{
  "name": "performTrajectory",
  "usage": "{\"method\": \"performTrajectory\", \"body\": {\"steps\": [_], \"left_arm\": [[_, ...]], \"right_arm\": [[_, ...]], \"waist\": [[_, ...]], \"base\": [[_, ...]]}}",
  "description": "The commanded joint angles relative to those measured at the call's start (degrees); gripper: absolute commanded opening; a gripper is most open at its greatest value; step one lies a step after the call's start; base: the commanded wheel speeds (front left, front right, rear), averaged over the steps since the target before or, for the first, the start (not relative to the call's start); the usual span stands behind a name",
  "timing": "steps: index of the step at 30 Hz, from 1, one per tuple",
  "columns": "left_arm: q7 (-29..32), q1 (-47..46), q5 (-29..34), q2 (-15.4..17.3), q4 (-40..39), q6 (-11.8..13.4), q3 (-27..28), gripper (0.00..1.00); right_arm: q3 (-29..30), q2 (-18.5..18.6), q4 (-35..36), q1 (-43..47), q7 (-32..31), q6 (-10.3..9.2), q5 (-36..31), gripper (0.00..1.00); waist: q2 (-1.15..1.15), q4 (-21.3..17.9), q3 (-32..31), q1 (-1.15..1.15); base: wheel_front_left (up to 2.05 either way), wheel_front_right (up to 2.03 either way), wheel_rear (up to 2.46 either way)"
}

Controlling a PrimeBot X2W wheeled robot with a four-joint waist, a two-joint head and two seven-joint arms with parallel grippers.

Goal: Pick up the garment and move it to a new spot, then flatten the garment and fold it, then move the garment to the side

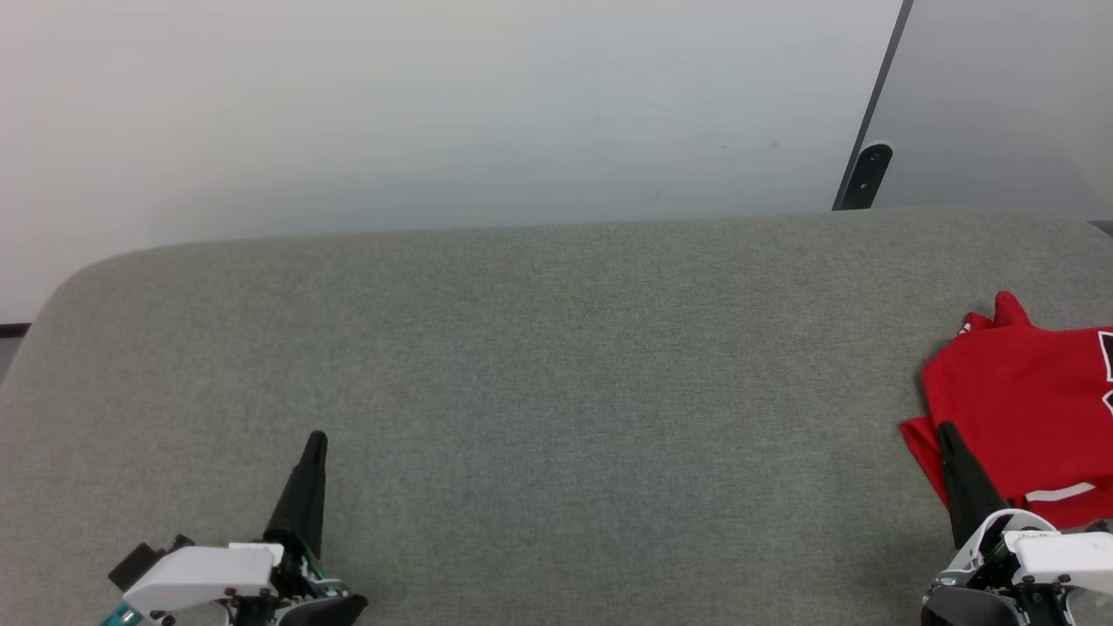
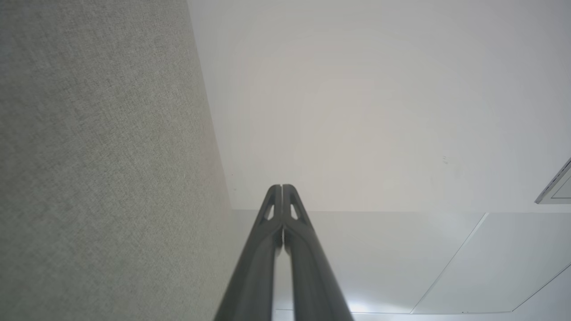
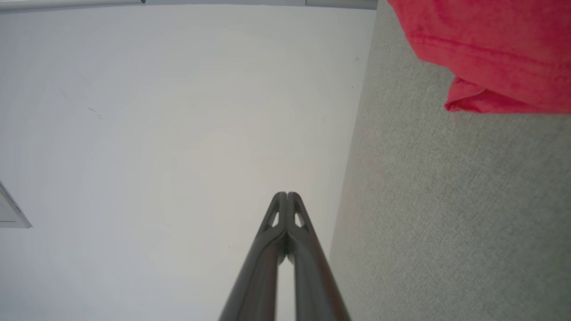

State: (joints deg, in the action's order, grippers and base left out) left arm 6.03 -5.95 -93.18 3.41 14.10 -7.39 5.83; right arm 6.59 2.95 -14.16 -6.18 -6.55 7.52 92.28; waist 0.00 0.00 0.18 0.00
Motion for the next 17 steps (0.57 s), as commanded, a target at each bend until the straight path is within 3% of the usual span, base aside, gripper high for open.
{"method": "performTrajectory", "body": {"steps": [1, 17], "left_arm": [[0.1, -0.7, 0.4, -0.1, 0.1, -0.3, 0.2, 0.00], [0.2, -0.7, 0.4, -0.2, 0.1, -0.3, 0.3, 0.00]], "right_arm": [[0.0, -0.2, 0.0, -0.2, 0.1, -0.06, 0.2, 0.00], [0.0, -0.2, 0.0, -0.2, 0.1, -0.06, 0.2, 0.00]], "waist": [[0.00, 0.0, 0.0, 0.00], [0.00, 0.0, 0.0, 0.00]], "base": [[0.00, 0.00, 0.00], [0.00, 0.00, 0.00]]}}
